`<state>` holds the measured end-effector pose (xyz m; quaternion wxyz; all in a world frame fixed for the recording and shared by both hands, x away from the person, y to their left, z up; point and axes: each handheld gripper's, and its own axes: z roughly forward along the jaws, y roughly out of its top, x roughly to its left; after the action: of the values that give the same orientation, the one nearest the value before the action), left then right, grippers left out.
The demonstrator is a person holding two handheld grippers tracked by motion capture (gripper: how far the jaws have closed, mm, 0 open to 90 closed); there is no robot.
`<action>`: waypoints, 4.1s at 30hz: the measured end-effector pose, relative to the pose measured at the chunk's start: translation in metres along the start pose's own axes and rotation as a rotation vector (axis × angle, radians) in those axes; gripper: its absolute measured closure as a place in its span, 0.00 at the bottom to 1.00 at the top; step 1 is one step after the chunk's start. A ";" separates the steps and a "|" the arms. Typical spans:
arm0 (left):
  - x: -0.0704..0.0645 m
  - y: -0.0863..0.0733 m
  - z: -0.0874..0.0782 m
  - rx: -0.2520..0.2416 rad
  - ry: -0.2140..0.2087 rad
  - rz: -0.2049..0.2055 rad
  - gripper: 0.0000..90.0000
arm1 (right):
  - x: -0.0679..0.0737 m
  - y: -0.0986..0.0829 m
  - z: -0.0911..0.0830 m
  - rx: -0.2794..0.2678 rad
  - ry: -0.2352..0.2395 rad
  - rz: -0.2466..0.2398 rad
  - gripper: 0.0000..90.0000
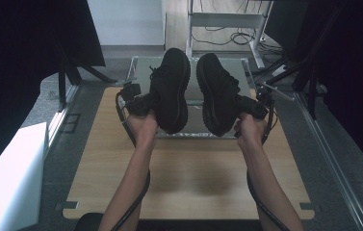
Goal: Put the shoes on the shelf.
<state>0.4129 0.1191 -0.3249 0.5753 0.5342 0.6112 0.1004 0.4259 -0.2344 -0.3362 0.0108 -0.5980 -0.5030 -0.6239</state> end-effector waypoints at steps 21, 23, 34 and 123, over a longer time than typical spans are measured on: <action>-0.016 0.027 0.048 0.068 0.183 0.079 0.86 | 0.016 0.031 0.041 -0.003 -0.212 -0.137 0.85; -0.018 0.027 0.050 0.075 0.191 0.078 0.85 | 0.016 0.031 0.047 0.007 -0.232 -0.143 0.85; -0.027 0.030 0.057 0.081 0.239 0.104 0.79 | 0.019 0.030 0.059 0.013 -0.286 -0.195 0.82; 0.007 -0.043 0.016 0.166 -0.280 0.228 0.99 | -0.018 -0.053 0.022 0.056 0.222 -0.251 1.00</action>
<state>0.4042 0.0992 -0.3654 0.5936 0.6541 0.4672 0.0390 0.4143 -0.2049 -0.3879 0.0047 -0.4573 -0.5868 -0.6682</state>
